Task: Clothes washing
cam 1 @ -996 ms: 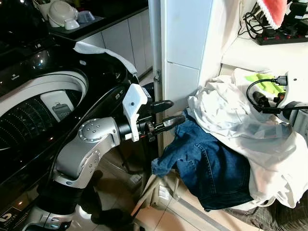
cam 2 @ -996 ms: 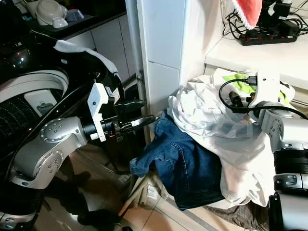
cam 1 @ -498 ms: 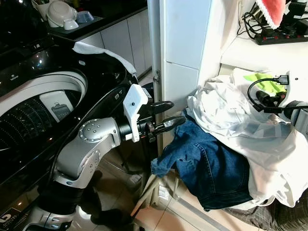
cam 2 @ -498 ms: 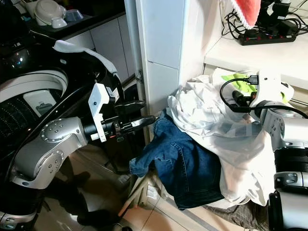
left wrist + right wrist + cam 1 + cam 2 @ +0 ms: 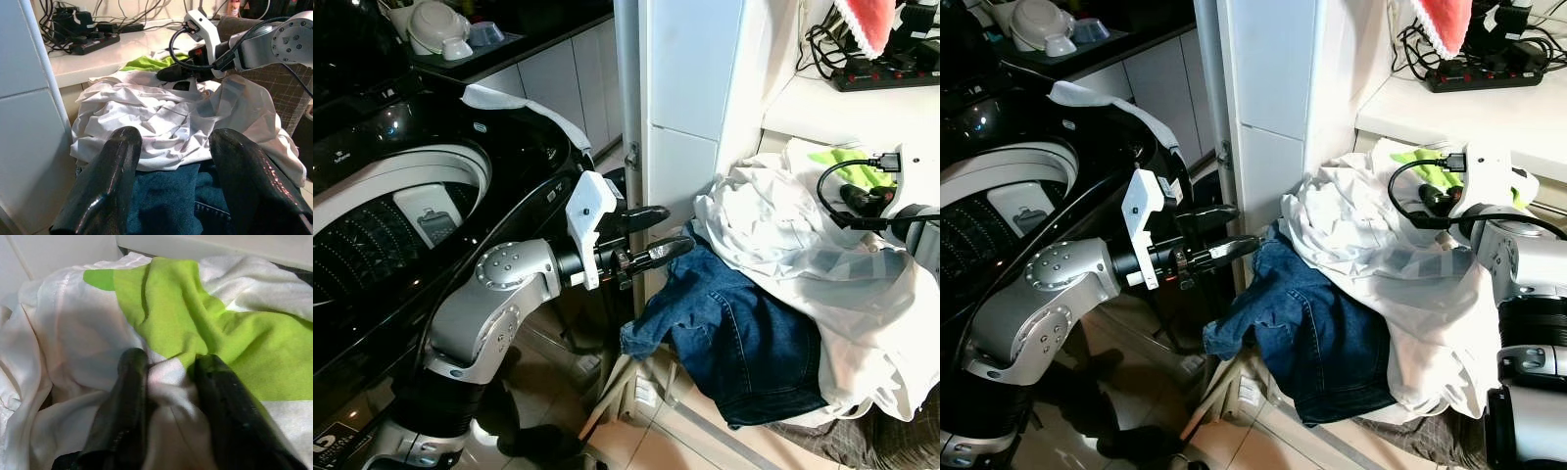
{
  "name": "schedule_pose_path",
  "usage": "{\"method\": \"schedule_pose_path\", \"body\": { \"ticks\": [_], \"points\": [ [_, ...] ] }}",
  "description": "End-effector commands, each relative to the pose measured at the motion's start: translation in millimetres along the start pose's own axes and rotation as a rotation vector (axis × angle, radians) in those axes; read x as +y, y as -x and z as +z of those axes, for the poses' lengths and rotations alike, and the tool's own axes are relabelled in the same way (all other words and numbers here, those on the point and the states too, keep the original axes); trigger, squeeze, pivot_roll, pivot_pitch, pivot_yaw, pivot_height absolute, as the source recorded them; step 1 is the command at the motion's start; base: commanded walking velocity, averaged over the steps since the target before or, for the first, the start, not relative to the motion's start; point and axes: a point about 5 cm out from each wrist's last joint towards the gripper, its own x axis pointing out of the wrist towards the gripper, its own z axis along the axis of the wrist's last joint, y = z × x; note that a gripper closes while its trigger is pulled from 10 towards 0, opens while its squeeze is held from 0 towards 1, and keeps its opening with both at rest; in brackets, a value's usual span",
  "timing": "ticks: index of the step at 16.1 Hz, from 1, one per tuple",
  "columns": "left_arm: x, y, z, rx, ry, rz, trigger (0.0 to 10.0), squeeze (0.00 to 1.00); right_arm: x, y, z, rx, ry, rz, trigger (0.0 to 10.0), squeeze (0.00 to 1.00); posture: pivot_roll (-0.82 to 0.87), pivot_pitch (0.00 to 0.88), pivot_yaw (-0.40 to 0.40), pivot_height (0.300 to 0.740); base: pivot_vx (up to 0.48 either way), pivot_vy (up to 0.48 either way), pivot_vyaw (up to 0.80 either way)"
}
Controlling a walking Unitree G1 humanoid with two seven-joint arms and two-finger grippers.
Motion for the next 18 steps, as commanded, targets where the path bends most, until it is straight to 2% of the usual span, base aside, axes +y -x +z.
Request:
{"method": "schedule_pose_path", "body": {
  "ticks": [1,4,6,8,9,10,11,13,14,15,16,17,18],
  "points": [
    [0.4,2.6,5,-0.009,-0.007,0.002,10.0,0.00,2.0,-0.9,9,-0.035,-0.017,0.009,0.0,0.00,-0.02,0.000,0.084,0.740,0.000,0.000,0.00],
    [0.0,3.1,6,-0.016,-0.011,0.002,10.0,0.00,-2.3,6.4,32,-0.137,-0.050,0.004,0.0,0.00,-0.02,0.000,0.084,0.740,0.000,0.000,0.00],
    [0.3,3.4,6,-0.021,-0.014,0.006,10.0,0.00,-2.4,15.9,57,-0.231,-0.083,0.039,0.0,0.00,-0.02,0.000,0.083,0.740,0.000,0.000,0.00],
    [1.2,3.6,8,-0.032,-0.015,0.017,10.0,0.00,1.6,34.7,96,-0.378,-0.102,0.127,0.0,0.00,-0.02,0.000,0.080,0.740,0.000,0.000,0.00],
    [1.7,3.6,8,-0.035,-0.017,0.020,10.0,0.00,3.4,40.6,107,-0.416,-0.100,0.155,0.0,0.00,-0.02,0.000,0.079,0.740,0.000,0.000,0.00],
    [2.6,3.7,10,-0.045,-0.022,0.028,10.0,0.00,13.5,63.0,137,-0.514,-0.116,0.308,0.0,0.00,-0.02,0.000,0.077,0.740,0.000,0.000,0.00],
    [2.8,3.7,11,-0.048,-0.024,0.030,10.0,0.00,17.2,69.3,144,-0.532,-0.119,0.362,0.0,0.00,-0.02,0.000,0.077,0.740,0.000,0.000,0.00],
    [6.6,2.7,21,-0.102,-0.045,0.060,10.0,0.00,39.9,111.1,180,-0.688,-0.142,0.647,0.0,0.00,-0.02,0.000,0.075,0.740,0.000,0.000,0.00],
    [7.7,2.3,24,-0.118,-0.046,0.070,10.0,0.00,43.3,118.1,186,-0.715,-0.153,0.689,0.0,0.00,-0.02,0.000,0.075,0.740,0.000,0.000,0.00],
    [15.0,1.2,42,-0.221,-0.079,0.144,10.0,0.00,52.0,138.8,203,-0.795,-0.204,0.824,0.0,0.00,-0.02,0.000,0.075,0.740,0.000,0.000,0.00],
    [20.8,1.0,58,-0.309,-0.098,0.200,10.0,0.00,55.6,145.0,208,-0.814,-0.222,0.878,0.0,0.00,-0.03,0.000,0.072,0.740,0.000,0.000,0.00],
    [25.3,2.6,78,-0.427,-0.081,0.221,10.0,0.00,62.6,147.4,209,-0.813,-0.240,0.930,0.0,0.00,-0.03,0.000,0.072,0.740,0.000,0.000,0.00],
    [22.7,4.0,99,-0.513,-0.102,0.177,10.0,1.00,72.9,142.2,205,-0.783,-0.251,0.948,0.0,0.00,-0.03,0.000,0.071,0.740,0.000,0.000,0.00]
  ]
}}
